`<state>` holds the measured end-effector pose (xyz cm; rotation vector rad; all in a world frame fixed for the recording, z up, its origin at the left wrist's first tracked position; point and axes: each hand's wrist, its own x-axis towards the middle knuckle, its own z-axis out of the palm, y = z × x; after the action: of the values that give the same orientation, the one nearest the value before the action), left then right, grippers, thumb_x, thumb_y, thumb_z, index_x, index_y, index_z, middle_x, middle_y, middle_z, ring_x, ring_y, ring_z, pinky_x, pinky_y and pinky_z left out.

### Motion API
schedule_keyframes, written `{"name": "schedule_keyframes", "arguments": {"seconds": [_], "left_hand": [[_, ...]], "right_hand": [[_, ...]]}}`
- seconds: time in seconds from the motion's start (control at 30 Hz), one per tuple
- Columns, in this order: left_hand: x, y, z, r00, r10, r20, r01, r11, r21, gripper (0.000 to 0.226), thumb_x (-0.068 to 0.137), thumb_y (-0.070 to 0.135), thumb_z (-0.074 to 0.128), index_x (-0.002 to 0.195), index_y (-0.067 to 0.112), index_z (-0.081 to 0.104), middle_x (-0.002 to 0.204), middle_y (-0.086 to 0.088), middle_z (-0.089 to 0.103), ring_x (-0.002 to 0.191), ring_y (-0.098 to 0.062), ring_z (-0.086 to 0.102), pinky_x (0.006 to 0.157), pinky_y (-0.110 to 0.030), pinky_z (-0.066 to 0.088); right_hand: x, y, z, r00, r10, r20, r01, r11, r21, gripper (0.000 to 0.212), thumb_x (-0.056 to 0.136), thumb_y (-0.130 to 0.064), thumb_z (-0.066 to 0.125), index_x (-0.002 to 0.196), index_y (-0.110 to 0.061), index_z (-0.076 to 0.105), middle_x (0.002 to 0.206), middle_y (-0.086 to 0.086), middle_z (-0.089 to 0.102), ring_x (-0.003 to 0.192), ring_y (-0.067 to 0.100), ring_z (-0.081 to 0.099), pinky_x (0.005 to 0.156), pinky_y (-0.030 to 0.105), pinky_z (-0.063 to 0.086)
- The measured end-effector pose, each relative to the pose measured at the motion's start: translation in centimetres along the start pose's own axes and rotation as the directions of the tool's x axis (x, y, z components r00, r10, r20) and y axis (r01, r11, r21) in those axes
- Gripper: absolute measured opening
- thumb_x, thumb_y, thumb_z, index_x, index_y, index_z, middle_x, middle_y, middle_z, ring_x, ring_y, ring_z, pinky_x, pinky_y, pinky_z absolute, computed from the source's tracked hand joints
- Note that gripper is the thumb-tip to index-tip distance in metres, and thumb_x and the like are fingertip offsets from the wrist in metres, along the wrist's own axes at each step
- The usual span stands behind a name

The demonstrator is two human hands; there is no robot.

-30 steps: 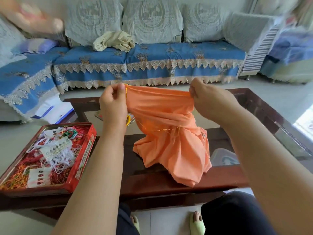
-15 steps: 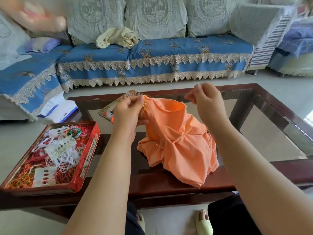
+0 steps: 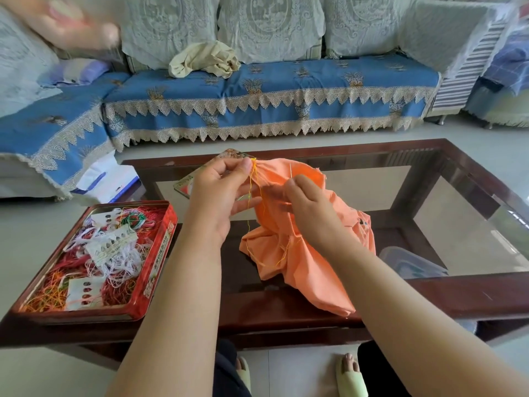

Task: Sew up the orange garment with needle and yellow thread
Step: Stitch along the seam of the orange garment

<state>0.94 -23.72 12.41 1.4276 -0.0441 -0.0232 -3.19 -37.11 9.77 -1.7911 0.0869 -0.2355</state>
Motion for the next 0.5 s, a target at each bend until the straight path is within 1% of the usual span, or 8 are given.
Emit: {"name": "schedule_keyframes", "arguments": {"seconds": [0.03, 0.1, 0.17, 0.2, 0.27, 0.33, 0.4, 0.5], "left_hand": [[0.0, -0.1, 0.0, 1.000, -0.012, 0.012, 0.012, 1.000, -0.010, 0.005, 0.094, 0.019, 0.062, 0.095, 0.015, 0.064, 0.093, -0.005, 0.073, 0.082, -0.020, 0.074, 0.059, -0.030, 0.059], [-0.1, -0.2, 0.2, 1.000, -0.016, 0.026, 0.016, 1.000, 0.015, 0.004, 0.094, 0.020, 0.062, 0.094, 0.016, 0.064, 0.095, -0.006, 0.074, 0.086, -0.020, 0.074, 0.062, -0.032, 0.060], [-0.1, -0.4, 0.3, 0.999, 0.006, 0.033, -0.008, 0.997, 0.071, 0.003, 0.093, 0.019, 0.063, 0.091, 0.018, 0.065, 0.099, -0.010, 0.072, 0.090, -0.023, 0.073, 0.066, -0.034, 0.061], [-0.1, -0.5, 0.4, 0.999, 0.033, 0.033, -0.036, 0.993, 0.109, 0.004, 0.093, 0.018, 0.063, 0.090, 0.018, 0.066, 0.098, -0.010, 0.071, 0.089, -0.024, 0.072, 0.067, -0.036, 0.061], [0.0, -0.6, 0.4, 0.994, 0.102, 0.023, -0.105, 0.968, 0.227, 0.006, 0.094, 0.020, 0.063, 0.089, 0.018, 0.066, 0.091, -0.005, 0.071, 0.079, -0.020, 0.072, 0.064, -0.040, 0.061], [0.1, -0.7, 0.1, 0.988, 0.153, 0.012, -0.149, 0.931, 0.333, 0.007, 0.095, 0.023, 0.062, 0.089, 0.021, 0.066, 0.088, 0.000, 0.071, 0.072, -0.016, 0.071, 0.058, -0.037, 0.060], [0.5, -0.8, -0.4, 0.985, 0.171, -0.017, -0.155, 0.925, 0.347, 0.009, 0.096, 0.022, 0.060, 0.088, 0.023, 0.065, 0.089, -0.001, 0.071, 0.077, -0.015, 0.071, 0.058, -0.030, 0.059], [1.0, -0.7, -1.0, 0.993, 0.089, -0.080, -0.072, 0.978, 0.194, 0.011, 0.097, 0.019, 0.057, 0.089, 0.019, 0.064, 0.086, -0.001, 0.071, 0.080, -0.016, 0.072, 0.062, -0.026, 0.059]], "right_hand": [[-0.1, 0.3, 0.4, 1.000, 0.023, 0.014, -0.024, 0.996, 0.085, 0.029, 0.103, -0.029, 0.035, 0.084, -0.017, 0.053, 0.102, 0.017, 0.066, 0.098, 0.036, 0.060, 0.090, 0.053, 0.047], [-0.5, 0.8, 1.3, 0.998, 0.056, 0.025, -0.060, 0.975, 0.212, 0.030, 0.102, -0.030, 0.036, 0.085, -0.020, 0.059, 0.096, 0.014, 0.063, 0.088, 0.029, 0.057, 0.087, 0.049, 0.048], [-0.7, 1.0, 2.1, 0.994, 0.106, 0.033, -0.111, 0.940, 0.323, 0.036, 0.101, -0.029, 0.037, 0.074, -0.026, 0.062, 0.088, 0.017, 0.060, 0.085, 0.026, 0.053, 0.082, 0.043, 0.045], [-0.7, 1.0, 2.5, 0.989, 0.136, 0.054, -0.147, 0.899, 0.412, 0.040, 0.101, -0.025, 0.036, 0.069, -0.024, 0.060, 0.083, 0.015, 0.061, 0.084, 0.027, 0.054, 0.082, 0.042, 0.044], [-0.8, 0.6, 2.8, 0.970, 0.190, 0.152, -0.243, 0.789, 0.565, 0.035, 0.102, -0.014, 0.030, 0.078, -0.011, 0.055, 0.078, 0.010, 0.068, 0.073, 0.028, 0.062, 0.083, 0.042, 0.050], [-1.1, -0.1, 2.5, 0.931, 0.240, 0.276, -0.359, 0.747, 0.559, 0.027, 0.102, -0.011, 0.025, 0.100, -0.002, 0.051, 0.088, 0.014, 0.072, 0.051, 0.022, 0.058, 0.068, 0.036, 0.056], [-1.3, -0.4, 1.6, 0.883, 0.284, 0.372, -0.443, 0.768, 0.463, 0.030, 0.102, -0.014, 0.025, 0.112, 0.001, 0.049, 0.092, 0.019, 0.072, 0.033, 0.013, 0.042, 0.048, 0.026, 0.051], [-0.5, -1.7, -2.0, 0.836, 0.332, 0.437, -0.480, 0.828, 0.289, 0.018, 0.099, -0.015, 0.035, 0.086, -0.009, 0.046, 0.068, 0.011, 0.066, 0.031, 0.009, 0.027, 0.038, 0.017, 0.034]]}}
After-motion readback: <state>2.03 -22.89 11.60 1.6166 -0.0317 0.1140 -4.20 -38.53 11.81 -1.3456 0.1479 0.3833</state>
